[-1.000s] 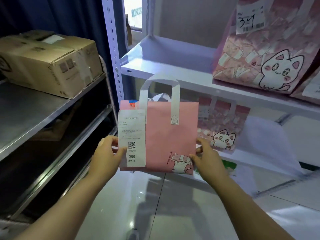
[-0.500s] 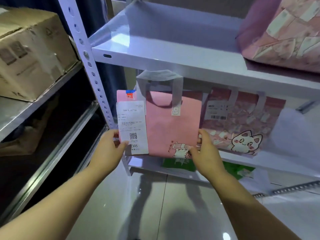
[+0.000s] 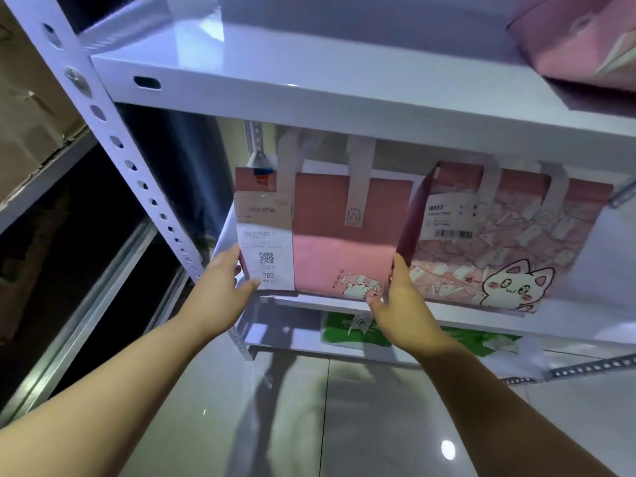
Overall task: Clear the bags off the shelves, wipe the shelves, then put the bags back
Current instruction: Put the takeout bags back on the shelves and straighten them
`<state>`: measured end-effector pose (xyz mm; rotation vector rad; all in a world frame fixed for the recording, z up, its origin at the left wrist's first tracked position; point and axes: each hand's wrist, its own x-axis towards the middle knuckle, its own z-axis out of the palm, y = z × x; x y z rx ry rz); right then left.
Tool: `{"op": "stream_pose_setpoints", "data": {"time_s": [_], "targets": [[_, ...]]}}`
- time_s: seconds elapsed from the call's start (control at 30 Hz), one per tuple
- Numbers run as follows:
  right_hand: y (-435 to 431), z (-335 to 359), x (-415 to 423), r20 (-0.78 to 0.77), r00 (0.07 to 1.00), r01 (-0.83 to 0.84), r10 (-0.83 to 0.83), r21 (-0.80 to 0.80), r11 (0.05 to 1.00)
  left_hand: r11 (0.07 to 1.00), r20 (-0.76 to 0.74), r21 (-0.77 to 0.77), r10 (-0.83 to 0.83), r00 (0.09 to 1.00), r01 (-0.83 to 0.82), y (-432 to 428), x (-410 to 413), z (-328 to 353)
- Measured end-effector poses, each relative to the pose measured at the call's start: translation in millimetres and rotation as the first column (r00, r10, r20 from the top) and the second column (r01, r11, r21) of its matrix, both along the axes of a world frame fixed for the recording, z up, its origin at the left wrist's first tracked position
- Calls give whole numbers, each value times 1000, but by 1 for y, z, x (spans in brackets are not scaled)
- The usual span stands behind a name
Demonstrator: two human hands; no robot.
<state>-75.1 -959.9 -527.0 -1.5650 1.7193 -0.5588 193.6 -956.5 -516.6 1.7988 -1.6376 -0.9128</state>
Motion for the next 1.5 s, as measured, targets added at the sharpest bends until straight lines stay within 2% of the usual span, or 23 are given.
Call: {"op": "stream_pose_setpoints", "data": {"time_s": [0.13,0.27,0.47,0.73,0.97,1.13,1.5], "targets": [[-9,-1,2,-94,996,13,-12,4,1000,999,2,32,4,1000,-4,-10,1,1],[-6,1,1,-95,995,39,-42,-36,999,1000,8,14,20,1000,-20,-5,2,2],[21,11,-9,-150,979,115,-136,-141,983,987,-58,14,158,986,-157,22,-6,-1],[81,2,-37,-117,990,64,-84,-166,984,993,-57,106,59,997,-53,80,-43,-21],[133,-49,-81,-112,991,74,-78,-32,997,981,-32,194,1,999,5,133,-84,-64],[150,-90,-109,-141,987,78,-74,24,997,966,-29,258,34,999,-25,153,-112,-109],[92,-217,-125,-183,967,191,-178,54,980,965,33,263,-36,999,26,78,-134,-227]]}}
